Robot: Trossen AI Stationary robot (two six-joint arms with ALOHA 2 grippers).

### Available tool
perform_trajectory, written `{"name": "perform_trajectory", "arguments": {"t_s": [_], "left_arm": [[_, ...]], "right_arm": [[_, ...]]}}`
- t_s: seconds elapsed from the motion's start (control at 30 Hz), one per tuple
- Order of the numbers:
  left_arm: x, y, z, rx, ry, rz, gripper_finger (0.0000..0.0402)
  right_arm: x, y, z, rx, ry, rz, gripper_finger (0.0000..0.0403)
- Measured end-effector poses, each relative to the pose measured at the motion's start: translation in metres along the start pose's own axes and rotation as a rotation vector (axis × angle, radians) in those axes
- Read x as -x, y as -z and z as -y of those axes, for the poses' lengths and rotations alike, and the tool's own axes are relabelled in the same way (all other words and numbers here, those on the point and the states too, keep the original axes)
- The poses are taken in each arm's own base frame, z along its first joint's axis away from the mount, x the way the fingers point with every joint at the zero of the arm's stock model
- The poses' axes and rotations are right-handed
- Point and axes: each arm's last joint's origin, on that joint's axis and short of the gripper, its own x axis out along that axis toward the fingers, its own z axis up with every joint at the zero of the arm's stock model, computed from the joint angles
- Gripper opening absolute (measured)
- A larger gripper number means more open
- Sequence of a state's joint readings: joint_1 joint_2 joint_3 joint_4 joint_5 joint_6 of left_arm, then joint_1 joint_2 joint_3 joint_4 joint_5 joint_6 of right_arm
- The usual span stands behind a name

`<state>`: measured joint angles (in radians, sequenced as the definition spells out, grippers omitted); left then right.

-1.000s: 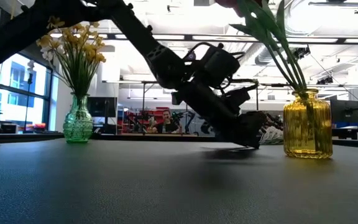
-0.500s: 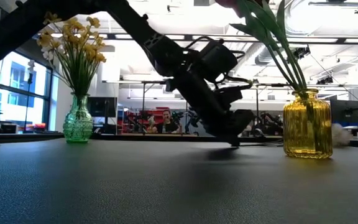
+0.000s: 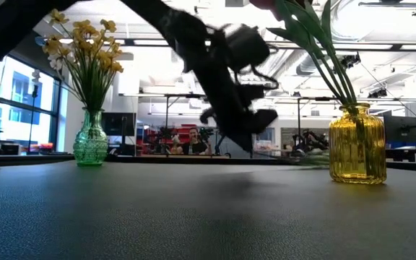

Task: Sort flowers into vase by color
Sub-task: Put the white clustered flowers into the green flower vase

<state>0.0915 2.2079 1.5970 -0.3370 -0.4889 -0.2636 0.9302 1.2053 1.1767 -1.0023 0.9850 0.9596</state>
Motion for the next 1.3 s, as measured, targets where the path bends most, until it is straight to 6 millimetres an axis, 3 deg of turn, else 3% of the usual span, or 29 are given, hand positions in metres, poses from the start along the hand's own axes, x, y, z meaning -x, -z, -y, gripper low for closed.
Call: {"name": "perform_trajectory", "arguments": {"t_s": [0.37, 0.73, 0.93, 1.13, 1.3], "left_arm": [[0.06, 0.029, -0.004, -0.08, -0.237, -0.272, 0.0], [0.118, 0.076, 0.039, -0.204, -0.303, -0.42, 0.0], [0.16, 0.1, 0.046, -0.217, -0.388, -0.517, 0.0], [0.2, 0.126, 0.034, -0.157, -0.299, -0.593, 0.0], [0.227, 0.154, 0.009, -0.044, -0.231, -0.623, 0.0]], "right_arm": [[0.0, 0.0, -0.001, -0.003, -0.014, -0.016, 0.0204], [0.0, 0.0, -0.001, 0.017, -0.014, -0.016, 0.0204], [0.0, 0.0, -0.001, 0.023, -0.016, -0.019, 0.0204], [0.0, 0.001, 0.0, 0.037, -0.012, -0.025, 0.0204], [0.0, 0.001, 0.0, 0.071, -0.012, -0.025, 0.0204]]}}
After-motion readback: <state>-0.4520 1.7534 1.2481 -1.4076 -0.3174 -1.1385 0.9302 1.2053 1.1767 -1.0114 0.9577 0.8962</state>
